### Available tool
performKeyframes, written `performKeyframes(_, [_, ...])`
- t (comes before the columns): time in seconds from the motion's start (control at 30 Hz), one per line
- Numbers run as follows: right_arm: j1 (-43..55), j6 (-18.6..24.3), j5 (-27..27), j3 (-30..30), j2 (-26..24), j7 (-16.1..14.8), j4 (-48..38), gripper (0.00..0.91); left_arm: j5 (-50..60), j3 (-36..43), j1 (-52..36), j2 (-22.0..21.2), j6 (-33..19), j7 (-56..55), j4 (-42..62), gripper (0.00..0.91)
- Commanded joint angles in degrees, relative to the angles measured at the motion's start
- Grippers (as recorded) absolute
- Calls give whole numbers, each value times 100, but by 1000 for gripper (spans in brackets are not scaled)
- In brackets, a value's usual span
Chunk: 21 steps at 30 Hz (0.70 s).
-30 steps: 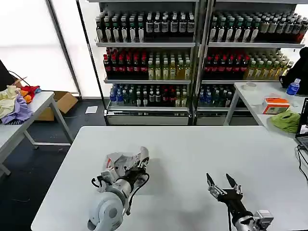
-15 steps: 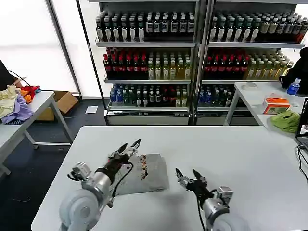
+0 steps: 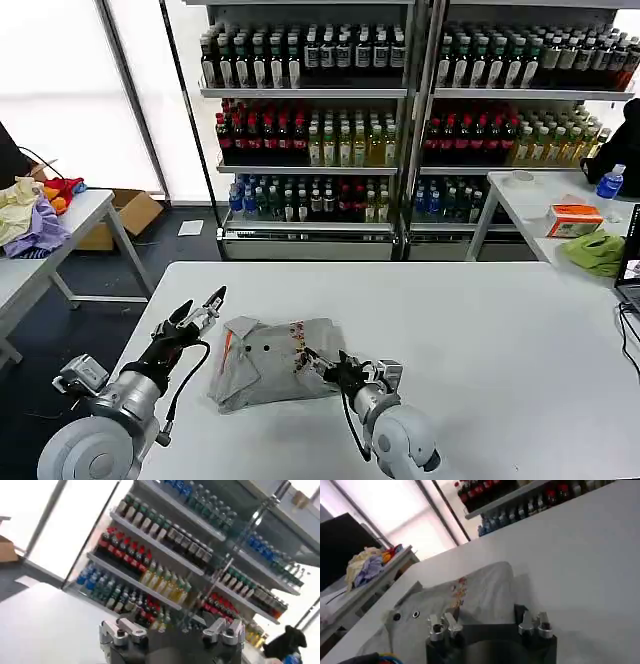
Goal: Fold and organize the clothes.
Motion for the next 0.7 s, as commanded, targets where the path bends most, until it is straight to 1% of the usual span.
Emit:
performKeyframes(0.03, [81,-33,-61,-142,-232,-11,103,0,-233,-405,173,33,37,-216,-92,907])
performKeyframes(0.1, [-24,20,-117,-24,-295,-157,208,0,-231,-387,153,41,36,-216,-50,907])
performKeyframes(0.13, [-94,36,-117,47,-344,-300,278,0,-232,-376,144,45,36,-215,-13,907])
performKeyframes(0.2, [-172,64,-120,121,-398,-406,368,0,-252,-356,136,47,37,-213,18,907])
performKeyframes(0.27, [-244,-38,-110,202,-429,-438,485,0,-275,-324,144,39,37,-211,30,907])
performKeyframes(0.4, [-547,-216,-81,621,-631,-484,921,0,-275,-311,145,-16,37,-215,45,907])
performKeyframes(0.47, [-714,-250,-84,872,-779,-481,1108,0,-275,-318,156,-19,38,-214,38,907])
performKeyframes(0.53, [-968,-256,-89,1283,-1019,-570,1316,0,-318,-345,183,-14,39,-183,11,907])
performKeyframes(0.57, [-1035,-258,-77,1378,-1087,-583,1360,0,-337,-349,200,-14,39,-178,-1,907])
performKeyframes(0.63, [-1388,-258,-128,1769,-1454,-692,1549,0,-343,-334,219,-16,40,-185,-19,907])
performKeyframes(0.7, [-1769,-269,-245,2166,-1652,-759,1673,0,-320,-295,216,-25,40,-184,-20,907])
